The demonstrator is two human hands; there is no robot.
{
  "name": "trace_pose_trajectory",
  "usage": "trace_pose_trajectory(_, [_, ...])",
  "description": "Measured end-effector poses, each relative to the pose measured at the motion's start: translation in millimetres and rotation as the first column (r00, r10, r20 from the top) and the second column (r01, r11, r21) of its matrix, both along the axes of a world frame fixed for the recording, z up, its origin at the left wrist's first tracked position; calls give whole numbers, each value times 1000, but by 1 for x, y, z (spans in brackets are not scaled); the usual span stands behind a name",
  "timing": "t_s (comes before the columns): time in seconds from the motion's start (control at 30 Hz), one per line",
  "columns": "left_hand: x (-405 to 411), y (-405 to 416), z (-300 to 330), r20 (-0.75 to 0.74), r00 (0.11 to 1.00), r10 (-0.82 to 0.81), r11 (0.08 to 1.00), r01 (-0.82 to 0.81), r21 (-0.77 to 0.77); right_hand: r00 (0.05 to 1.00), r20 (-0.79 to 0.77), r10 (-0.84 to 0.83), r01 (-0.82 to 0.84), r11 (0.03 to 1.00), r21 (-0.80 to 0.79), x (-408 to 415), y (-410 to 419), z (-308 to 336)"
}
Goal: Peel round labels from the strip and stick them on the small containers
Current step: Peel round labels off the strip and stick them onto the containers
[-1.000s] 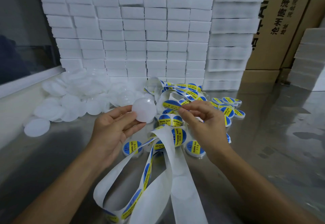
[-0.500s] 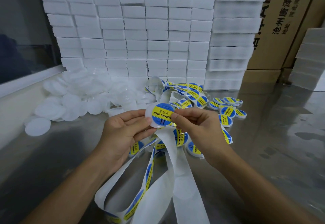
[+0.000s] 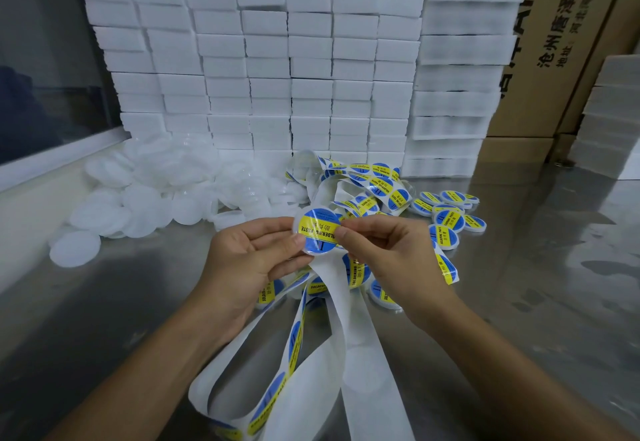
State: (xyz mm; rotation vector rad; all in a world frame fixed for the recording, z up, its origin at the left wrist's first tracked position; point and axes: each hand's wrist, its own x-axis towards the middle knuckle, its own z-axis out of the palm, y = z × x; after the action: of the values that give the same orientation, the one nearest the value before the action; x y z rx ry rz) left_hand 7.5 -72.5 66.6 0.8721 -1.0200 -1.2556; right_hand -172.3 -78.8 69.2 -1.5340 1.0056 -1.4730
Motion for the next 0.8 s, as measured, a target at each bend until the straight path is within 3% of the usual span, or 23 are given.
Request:
trace_pose_trajectory(0.3, [-1,2,0,54,999,1,999,1,-41,999,-35,-13,12,1000,-13,-1,0,-1])
trace_pose_trajectory(0.47, [-3,5,-2,128,990,53,995,-41,-95,964,-212,-162,140,983,-116,1,-2,-4])
trace_pose_trajectory(0.6, [-8,5,-4,152,982,109,985,-86,-150,928,-266,-262,202,951,-232,1,-2,-5])
trace_pose_trajectory(0.7, [-8,5,-2,112,990,90,984,-71,-165,904,-260,-340,255,915,-313,1,-3,-7])
trace_pose_trajectory(0.8, [-7,5,0,-6,1000,-17,989,16,-146,901,-232,-366,295,911,-288,0,-5,-8])
